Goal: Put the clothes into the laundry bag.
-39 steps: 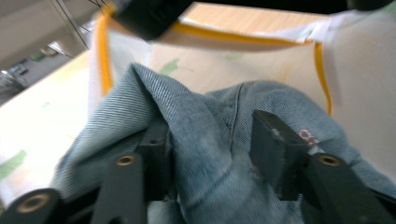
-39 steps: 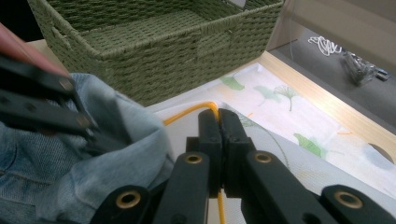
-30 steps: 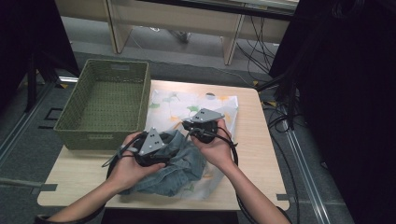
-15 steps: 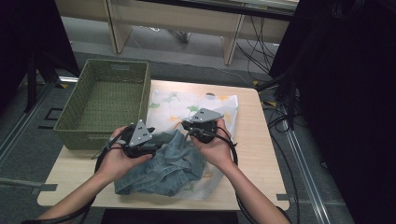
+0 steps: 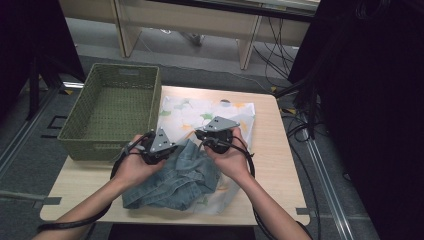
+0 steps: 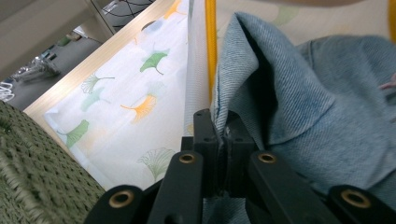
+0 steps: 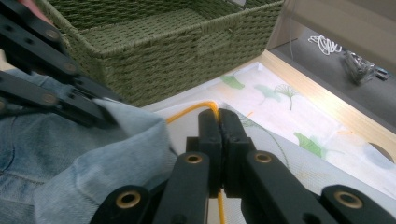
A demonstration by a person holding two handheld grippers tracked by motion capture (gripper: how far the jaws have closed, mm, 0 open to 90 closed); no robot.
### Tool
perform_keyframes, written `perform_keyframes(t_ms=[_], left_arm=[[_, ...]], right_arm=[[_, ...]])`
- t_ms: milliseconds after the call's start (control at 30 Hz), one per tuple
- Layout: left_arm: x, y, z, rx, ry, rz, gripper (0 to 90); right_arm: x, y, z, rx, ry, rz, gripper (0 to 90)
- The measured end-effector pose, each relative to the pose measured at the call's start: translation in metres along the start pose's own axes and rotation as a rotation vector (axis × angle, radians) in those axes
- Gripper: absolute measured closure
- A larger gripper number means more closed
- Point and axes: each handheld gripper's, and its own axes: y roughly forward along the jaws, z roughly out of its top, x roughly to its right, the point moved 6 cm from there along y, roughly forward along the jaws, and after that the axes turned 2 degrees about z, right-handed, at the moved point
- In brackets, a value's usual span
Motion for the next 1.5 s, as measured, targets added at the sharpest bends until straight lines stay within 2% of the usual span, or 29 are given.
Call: perform_keyframes(t_ms=[100,200,233,267,367,500,600,633,667,733,933,1267,1500], left_arm=[[0.009,-0.012,0.008,0.015,-0.049,-0.016,86.4],[0.02,-0.021,0.018,0.038,-0.053,-0.031,86.4],[0.025,-0.023,0.021,0.043,-0.049,-0.036,86.4],[0.031,-0.024,0.024,0.038,-0.046,-0.048,86.3],[0.044,-0.019,0.031,0.04,-0.027,-0.065,86.3],[0.053,-0.005,0.034,0.022,-0.012,-0.073,86.2],[0.053,0.007,0.033,0.01,-0.022,-0.071,86.1],[0.053,0.012,0.032,0.009,-0.025,-0.064,86.1],[0.051,0.017,0.03,-0.001,-0.016,-0.055,86.1],[0.049,0.025,0.026,-0.024,-0.015,-0.046,86.0],[0.042,0.044,0.014,-0.048,-0.023,-0.014,85.8],[0.042,0.055,-0.002,-0.088,-0.007,-0.01,85.7],[0.043,0.055,-0.002,-0.081,-0.007,-0.012,85.2]], right_arm=[[-0.001,0.0,0.001,0.001,0.004,-0.004,90.0],[-0.002,0.001,0.001,0.001,0.002,-0.01,90.0],[-0.003,0.001,0.001,-0.003,0.019,-0.01,90.0],[-0.003,0.001,0.001,-0.001,0.008,-0.01,90.0],[-0.004,0.002,0.002,0.0,0.01,-0.008,90.0],[-0.007,0.002,0.002,-0.003,0.015,-0.005,90.0],[-0.007,0.001,0.003,0.004,-0.001,0.001,90.0],[-0.008,0.0,0.003,0.006,0.01,0.002,90.0],[-0.007,0.0,0.004,0.007,-0.002,0.002,90.0],[-0.008,0.0,0.003,0.005,0.008,0.006,90.0],[-0.008,0.002,0.001,-0.004,0.007,0.01,90.0],[-0.008,0.003,-0.001,-0.012,0.003,0.013,90.0],[-0.007,0.004,-0.003,-0.016,0.005,0.013,90.0]])
